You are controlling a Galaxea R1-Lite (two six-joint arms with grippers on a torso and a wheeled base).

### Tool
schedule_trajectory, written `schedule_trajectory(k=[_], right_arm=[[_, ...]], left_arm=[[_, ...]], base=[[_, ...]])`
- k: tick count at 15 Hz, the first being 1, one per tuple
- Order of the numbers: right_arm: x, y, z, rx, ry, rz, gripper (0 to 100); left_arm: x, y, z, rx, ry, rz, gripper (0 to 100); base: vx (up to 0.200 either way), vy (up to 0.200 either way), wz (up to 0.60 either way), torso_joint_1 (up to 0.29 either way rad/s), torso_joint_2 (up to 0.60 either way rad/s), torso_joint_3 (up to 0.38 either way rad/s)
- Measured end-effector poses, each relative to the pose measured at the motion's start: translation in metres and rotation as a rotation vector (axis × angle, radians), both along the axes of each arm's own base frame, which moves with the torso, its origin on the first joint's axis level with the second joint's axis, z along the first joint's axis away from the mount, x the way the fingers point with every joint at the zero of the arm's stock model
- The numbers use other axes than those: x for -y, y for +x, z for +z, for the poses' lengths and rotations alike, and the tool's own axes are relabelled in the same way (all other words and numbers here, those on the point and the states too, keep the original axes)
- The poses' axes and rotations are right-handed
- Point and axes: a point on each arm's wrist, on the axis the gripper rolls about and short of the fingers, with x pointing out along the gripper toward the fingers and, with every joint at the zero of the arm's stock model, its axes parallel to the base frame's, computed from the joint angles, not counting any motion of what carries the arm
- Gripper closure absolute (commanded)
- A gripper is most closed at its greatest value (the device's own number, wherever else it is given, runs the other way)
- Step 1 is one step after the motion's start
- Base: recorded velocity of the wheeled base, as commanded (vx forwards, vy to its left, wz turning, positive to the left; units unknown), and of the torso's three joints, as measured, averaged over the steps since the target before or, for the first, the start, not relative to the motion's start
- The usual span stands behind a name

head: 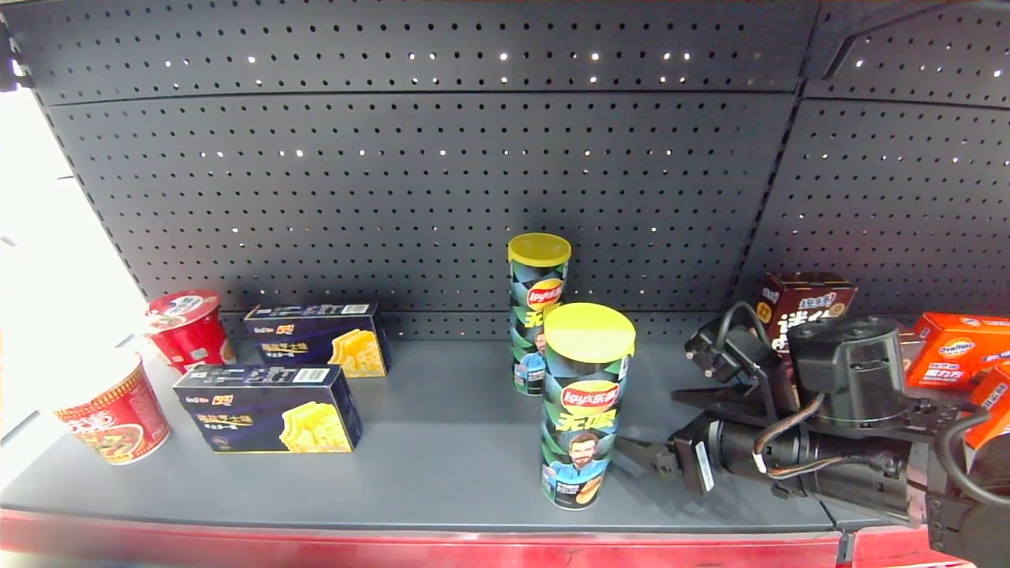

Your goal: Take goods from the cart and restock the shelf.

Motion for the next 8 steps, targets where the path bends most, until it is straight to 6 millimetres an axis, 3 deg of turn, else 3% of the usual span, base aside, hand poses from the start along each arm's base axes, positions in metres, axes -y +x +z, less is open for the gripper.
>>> schedule_trajectory(k=[8], right_arm=[[-0.0095,0.0058,0.0034,0.015,0.009,0.017,0]], left_arm=[[0.0,0.0,0.0,0.001,0.0,0.0,0]], base=[[0.0,0.0,0.0,0.0,0.0,0.0]])
